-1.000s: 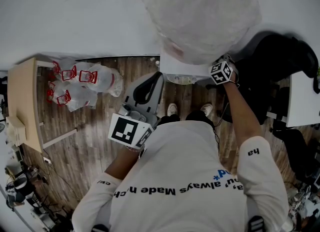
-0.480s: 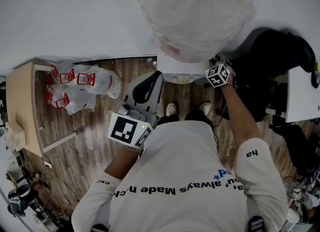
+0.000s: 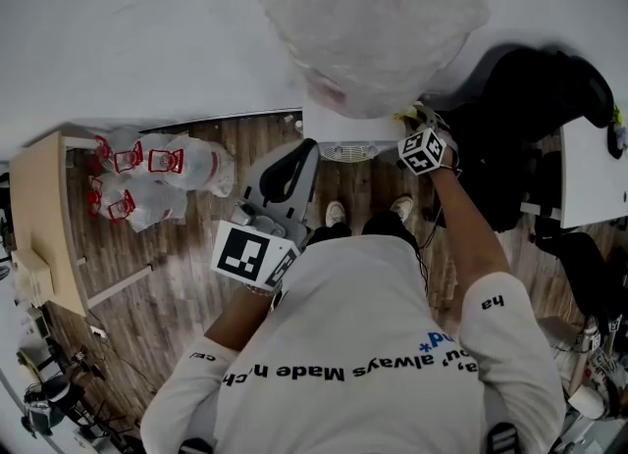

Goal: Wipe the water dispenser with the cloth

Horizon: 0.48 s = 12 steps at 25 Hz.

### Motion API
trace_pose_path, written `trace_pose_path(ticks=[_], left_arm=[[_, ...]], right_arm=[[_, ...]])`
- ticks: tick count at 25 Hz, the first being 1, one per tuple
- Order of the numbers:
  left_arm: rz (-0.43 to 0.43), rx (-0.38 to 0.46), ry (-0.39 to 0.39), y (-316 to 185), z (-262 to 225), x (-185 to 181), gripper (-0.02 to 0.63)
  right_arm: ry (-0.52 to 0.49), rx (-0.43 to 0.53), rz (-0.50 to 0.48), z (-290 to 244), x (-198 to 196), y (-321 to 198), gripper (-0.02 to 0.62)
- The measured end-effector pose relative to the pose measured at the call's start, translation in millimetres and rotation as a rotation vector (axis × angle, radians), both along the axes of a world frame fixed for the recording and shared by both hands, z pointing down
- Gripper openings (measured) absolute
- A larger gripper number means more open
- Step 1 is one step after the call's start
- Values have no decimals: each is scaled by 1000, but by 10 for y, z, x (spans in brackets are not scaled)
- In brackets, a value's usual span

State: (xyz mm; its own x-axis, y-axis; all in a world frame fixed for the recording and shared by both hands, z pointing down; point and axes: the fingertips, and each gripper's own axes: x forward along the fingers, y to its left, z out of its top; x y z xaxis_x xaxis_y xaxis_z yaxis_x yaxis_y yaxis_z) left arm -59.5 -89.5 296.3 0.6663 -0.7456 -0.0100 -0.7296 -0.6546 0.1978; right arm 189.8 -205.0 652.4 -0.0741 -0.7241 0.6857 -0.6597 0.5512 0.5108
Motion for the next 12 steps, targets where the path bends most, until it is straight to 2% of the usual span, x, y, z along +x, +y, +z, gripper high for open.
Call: trace_pose_path(ticks=[12], left_arm=[[12, 2, 4, 76, -1, 14, 26]], right_arm=[[1, 10, 5, 20, -14, 229, 40]])
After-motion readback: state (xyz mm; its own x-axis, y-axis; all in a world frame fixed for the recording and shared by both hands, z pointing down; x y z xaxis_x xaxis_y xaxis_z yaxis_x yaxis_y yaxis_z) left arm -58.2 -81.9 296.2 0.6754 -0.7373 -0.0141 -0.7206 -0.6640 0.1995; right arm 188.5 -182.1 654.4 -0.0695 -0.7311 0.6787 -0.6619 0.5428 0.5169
